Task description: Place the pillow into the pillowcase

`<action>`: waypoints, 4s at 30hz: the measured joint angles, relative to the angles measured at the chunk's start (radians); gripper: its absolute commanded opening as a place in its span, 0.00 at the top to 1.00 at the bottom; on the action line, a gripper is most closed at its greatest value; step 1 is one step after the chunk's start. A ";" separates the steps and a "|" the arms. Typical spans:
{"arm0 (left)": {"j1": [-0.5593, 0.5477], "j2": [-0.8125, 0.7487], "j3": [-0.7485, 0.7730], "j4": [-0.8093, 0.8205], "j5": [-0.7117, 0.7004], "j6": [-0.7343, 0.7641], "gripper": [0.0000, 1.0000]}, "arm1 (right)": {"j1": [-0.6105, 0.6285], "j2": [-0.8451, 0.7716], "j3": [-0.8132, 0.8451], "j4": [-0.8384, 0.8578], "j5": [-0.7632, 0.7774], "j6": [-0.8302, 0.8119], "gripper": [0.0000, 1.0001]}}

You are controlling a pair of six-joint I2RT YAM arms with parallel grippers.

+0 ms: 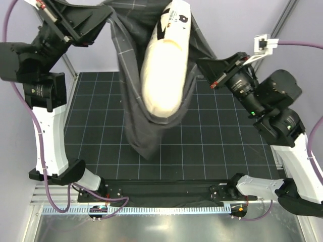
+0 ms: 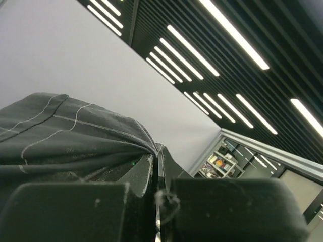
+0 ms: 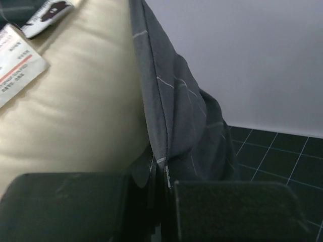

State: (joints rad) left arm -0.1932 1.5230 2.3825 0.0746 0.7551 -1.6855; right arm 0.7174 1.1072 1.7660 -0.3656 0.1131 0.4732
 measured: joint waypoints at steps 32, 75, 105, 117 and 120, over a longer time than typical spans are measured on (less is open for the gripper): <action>0.002 -0.154 -0.052 0.005 -0.211 0.167 0.99 | 0.008 -0.061 -0.367 0.410 -0.088 0.105 0.96; 0.006 -0.442 -0.716 0.206 -0.327 0.337 1.00 | -0.037 0.020 -0.242 0.381 -0.026 0.133 0.96; 0.397 -0.071 -0.555 0.216 -0.168 0.123 1.00 | -0.108 0.387 -0.242 0.410 -0.391 0.267 0.96; 0.338 0.130 0.017 0.011 -0.164 0.161 0.99 | -0.043 0.404 -0.174 0.436 -0.345 0.237 0.96; 0.180 0.032 -0.210 0.010 -0.201 0.264 1.00 | -0.097 0.338 -0.304 0.424 -0.319 0.246 0.96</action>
State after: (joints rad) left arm -0.0135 1.5547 2.1723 0.0849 0.5545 -1.4220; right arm 0.6209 1.4448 1.4620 0.0586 -0.2054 0.7189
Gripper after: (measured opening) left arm 0.012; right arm 0.060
